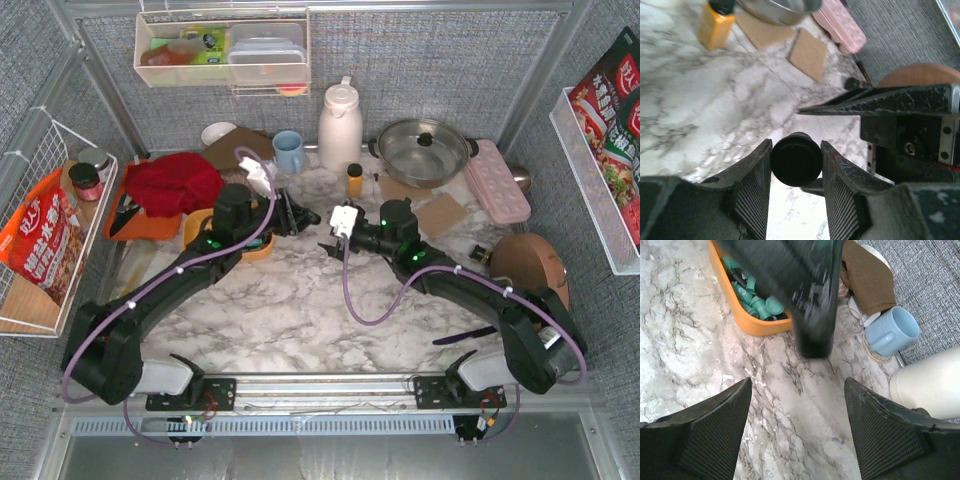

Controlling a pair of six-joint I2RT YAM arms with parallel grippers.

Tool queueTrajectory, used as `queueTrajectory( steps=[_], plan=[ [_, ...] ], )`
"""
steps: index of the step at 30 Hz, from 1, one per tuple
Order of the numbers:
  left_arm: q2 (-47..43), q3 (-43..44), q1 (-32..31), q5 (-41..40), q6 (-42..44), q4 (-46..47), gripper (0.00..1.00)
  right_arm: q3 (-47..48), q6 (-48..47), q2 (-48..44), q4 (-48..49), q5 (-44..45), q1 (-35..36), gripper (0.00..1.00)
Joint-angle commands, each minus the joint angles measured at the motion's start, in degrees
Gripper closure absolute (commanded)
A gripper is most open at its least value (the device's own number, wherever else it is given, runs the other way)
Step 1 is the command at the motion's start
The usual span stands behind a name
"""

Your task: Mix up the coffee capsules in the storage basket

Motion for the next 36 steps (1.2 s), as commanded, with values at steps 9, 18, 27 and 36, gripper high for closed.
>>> queueTrajectory(
  steps=[9, 18, 27, 36],
  plan=[
    [-8.6, -7.9, 12.3, -34.5, 6.0, -11.5, 0.48, -5.5, -1.1, -9.3, -9.4, 11.1, 0.0, 0.21],
    [-8.2, -11.9, 19.8, -41.7, 6.1, -13.0, 0.43, -9.2, 4.6, -13.6, -12.5, 23.9, -0.3, 0.2],
    [-13.2, -12.2, 21.2, -42.8, 5.7, -11.6, 0.15, -12.6, 10.7, -18.5, -11.0, 31.7, -0.4, 0.12],
    [-29.8, -32.1, 21.2, -51.4, 11.0, 7.8, 0.01, -17.2, 20.5, -19.0, -7.0, 51.3, -1.6, 0.01]
  ],
)
